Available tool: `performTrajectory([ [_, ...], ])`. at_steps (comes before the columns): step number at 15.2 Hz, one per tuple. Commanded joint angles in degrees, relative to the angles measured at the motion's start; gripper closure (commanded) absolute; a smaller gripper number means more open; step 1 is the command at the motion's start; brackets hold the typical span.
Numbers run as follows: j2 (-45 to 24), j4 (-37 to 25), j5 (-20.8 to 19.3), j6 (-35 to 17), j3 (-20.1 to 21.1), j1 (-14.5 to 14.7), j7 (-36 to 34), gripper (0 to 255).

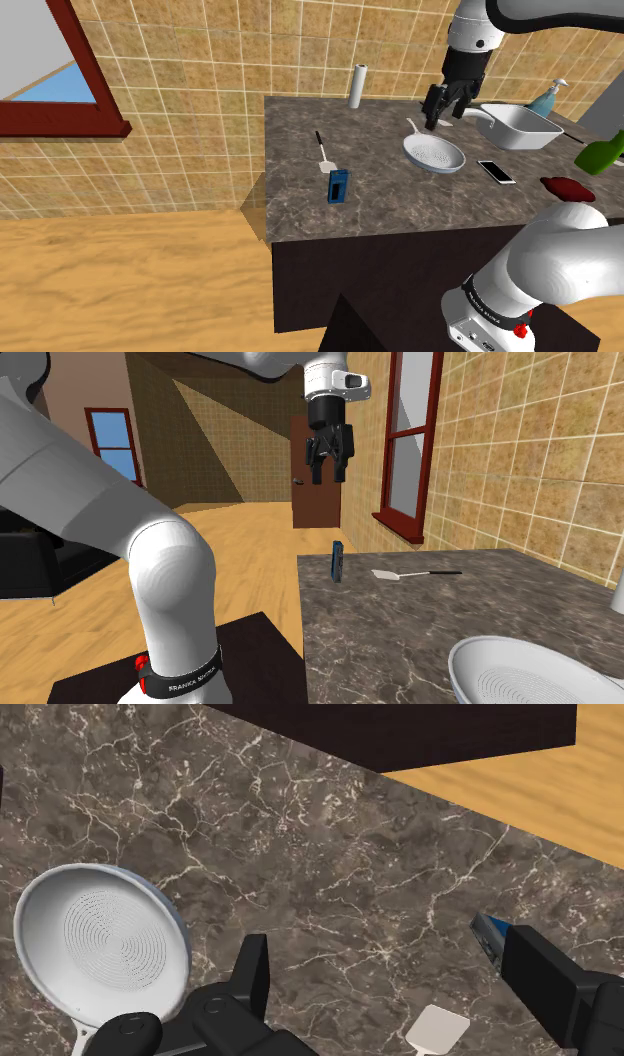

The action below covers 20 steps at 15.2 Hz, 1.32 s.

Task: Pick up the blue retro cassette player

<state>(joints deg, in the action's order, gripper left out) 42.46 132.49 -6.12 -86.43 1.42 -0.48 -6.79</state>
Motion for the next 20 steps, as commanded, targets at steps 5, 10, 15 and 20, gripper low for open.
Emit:
performTrajectory([
  [5, -4.57, 2.22, 2.16, -6.83, 0.96, 1.31, -1.08, 0],
  [10, -11.57, 3.46, 4.65, -15.24, 2.29, 2.98, -2.07, 0],
  [15, -19.75, 2.93, 6.88, -23.21, 3.75, 4.63, -2.71, 0],
  [20, -28.78, 0.64, 8.76, -30.36, 5.30, 6.19, -3.11, 0],
])
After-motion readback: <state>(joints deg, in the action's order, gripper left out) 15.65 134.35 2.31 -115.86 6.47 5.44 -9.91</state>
